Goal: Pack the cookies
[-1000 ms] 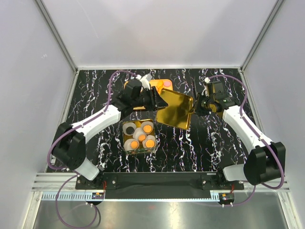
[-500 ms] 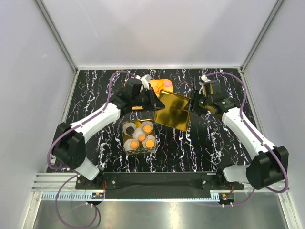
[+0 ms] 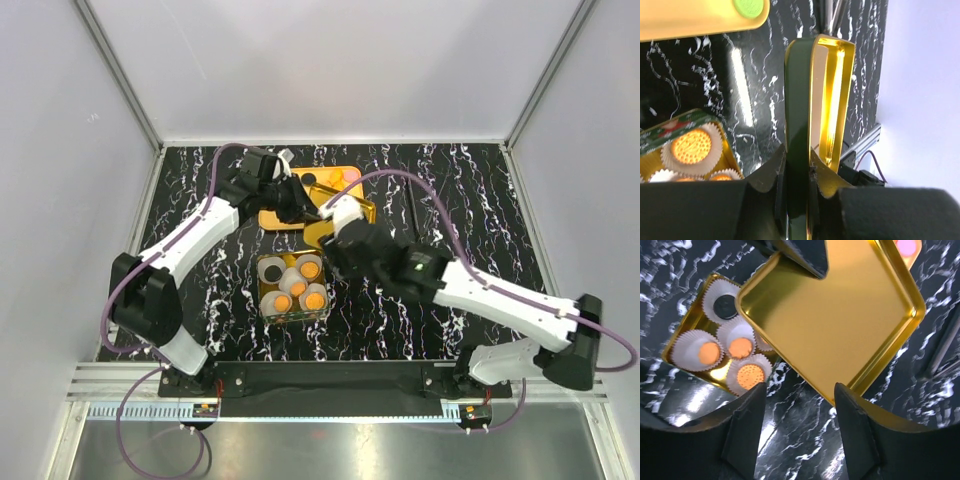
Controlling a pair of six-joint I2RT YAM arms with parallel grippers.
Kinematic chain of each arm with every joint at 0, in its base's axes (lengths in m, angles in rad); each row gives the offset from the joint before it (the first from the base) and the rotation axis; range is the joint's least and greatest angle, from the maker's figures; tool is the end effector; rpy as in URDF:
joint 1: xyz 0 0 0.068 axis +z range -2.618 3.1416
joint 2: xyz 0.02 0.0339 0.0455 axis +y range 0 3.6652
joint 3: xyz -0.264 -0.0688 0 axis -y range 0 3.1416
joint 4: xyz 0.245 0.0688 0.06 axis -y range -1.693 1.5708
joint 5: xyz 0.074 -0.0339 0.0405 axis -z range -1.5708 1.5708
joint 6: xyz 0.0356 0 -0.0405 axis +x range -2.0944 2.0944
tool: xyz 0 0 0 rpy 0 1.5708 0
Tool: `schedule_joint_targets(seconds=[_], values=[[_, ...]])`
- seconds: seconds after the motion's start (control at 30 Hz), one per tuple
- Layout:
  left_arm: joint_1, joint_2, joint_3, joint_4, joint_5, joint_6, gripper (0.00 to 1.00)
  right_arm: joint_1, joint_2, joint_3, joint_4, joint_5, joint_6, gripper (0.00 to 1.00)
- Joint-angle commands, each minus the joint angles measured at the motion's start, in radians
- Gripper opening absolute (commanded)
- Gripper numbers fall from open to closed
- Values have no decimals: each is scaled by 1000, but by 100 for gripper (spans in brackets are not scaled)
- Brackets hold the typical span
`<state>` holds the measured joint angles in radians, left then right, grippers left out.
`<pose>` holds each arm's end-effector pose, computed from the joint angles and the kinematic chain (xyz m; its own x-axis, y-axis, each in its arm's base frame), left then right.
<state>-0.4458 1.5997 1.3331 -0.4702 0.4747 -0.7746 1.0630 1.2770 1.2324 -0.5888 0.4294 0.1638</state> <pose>0.3160 -0.1691 0.2997 -0.9152 -0.2521 -0.3145 0.0684 0.6719 -0.7375 0.1475 0.2346 0.3522 -0.3869 -0.3904 -0.8354 -0.5759 0.8098 -0.1117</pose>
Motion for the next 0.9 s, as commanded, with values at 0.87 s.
schedule_joint_targets(seconds=[0.87], values=[[35,-86,-17,7,159,-28,0,147,331,-16,424,614,-616,52]])
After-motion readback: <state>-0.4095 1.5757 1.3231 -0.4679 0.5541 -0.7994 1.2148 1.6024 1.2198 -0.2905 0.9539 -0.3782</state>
